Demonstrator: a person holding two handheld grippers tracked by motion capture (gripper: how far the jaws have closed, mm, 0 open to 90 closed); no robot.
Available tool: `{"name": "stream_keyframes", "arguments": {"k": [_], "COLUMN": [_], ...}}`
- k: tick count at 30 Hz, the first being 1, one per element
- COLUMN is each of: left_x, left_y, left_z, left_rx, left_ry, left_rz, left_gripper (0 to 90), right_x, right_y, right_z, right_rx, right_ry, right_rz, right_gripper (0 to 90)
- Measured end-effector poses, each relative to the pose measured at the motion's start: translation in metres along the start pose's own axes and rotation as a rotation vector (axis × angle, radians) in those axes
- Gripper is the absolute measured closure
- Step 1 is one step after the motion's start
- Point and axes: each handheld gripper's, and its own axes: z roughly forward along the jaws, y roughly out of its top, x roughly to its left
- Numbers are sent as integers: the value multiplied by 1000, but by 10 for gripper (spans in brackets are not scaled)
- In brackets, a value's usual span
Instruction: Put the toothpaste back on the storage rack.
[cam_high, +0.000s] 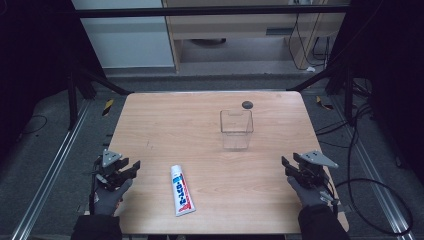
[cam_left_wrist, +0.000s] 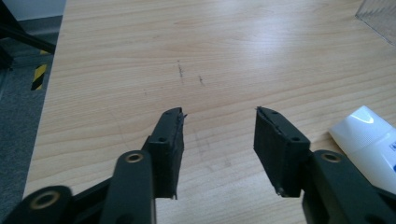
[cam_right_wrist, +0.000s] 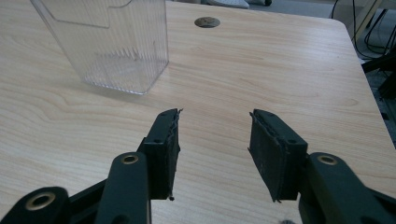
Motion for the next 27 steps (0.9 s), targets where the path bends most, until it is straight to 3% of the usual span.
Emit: {"name": "stream_keyframes", "arguments": {"k": [12, 21, 27], "left_x": [-11, -28, -38], "left_y": [-4, -7, -8], "left_z": [-2, -3, -3], "left_rx": [63, 100, 129], "left_ry": [-46, -130, -181], "left_rz": [49, 114, 140], "left_gripper": [791, 884, 893], "right_x": [8, 12, 14], "right_y": [-5, -5, -5], "right_z": [-3, -5, -4], "right_rx": [34, 38, 42], "right_ry": [44, 53, 58], "right_rz": [-40, -53, -59], "right_gripper": [577, 569, 552]}}
